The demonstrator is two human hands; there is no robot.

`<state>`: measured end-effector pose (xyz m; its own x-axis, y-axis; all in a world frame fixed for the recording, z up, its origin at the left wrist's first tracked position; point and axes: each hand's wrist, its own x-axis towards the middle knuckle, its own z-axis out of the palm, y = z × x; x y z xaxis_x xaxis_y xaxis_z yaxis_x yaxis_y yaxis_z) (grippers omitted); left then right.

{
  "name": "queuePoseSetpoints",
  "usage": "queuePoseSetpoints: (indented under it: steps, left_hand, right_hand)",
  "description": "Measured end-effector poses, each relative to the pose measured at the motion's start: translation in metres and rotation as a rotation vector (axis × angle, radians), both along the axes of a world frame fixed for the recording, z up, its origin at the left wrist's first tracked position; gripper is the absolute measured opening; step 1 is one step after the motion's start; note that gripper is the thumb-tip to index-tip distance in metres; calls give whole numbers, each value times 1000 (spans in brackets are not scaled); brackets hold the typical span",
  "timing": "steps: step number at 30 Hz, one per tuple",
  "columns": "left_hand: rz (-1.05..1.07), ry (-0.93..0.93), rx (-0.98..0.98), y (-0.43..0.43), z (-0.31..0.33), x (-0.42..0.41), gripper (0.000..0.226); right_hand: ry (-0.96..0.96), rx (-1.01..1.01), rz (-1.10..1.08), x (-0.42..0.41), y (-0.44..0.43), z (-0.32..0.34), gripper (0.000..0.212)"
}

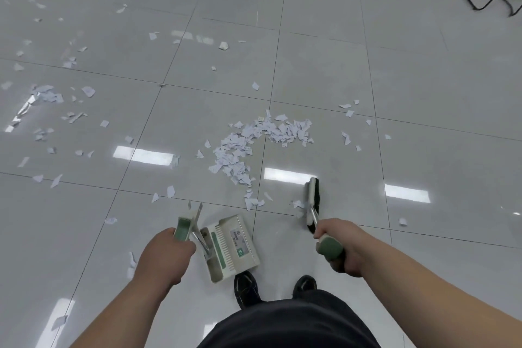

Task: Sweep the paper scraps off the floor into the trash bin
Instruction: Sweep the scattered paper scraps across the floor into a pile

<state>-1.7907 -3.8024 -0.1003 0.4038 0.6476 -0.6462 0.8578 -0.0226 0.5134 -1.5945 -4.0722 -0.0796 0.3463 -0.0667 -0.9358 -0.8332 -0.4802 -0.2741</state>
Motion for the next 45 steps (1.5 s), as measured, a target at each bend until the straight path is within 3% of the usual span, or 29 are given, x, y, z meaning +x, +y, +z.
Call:
queuePoseSetpoints:
  steps: [7, 12, 15, 23, 33, 38, 45]
  left_hand:
    - [88, 19, -20, -4, 1, -21, 16]
    - [126, 7, -20, -7, 5, -22, 17]
    - [123, -3, -23, -12, 8, -13, 19]
    - [-4, -26, 5, -48, 19, 51, 20]
    - [-294, -30, 114, -164, 30, 189, 12]
    - [-380, -22, 178, -222, 31, 245, 2]
    - [-379, -35, 154, -281, 31, 299, 8]
  right_hand:
    - [176, 325, -179, 10, 89, 17, 7]
    - [212, 526, -421, 38, 108, 14, 11]
    - [200, 558, -436, 46, 96, 18, 17]
    - [70, 383, -312, 73, -21, 23, 36]
    - [-193, 8, -237, 126, -244, 31, 25]
    - [-211, -143, -238, 156, -350, 16, 23]
    - [-140, -185, -215, 180, -425, -4, 18]
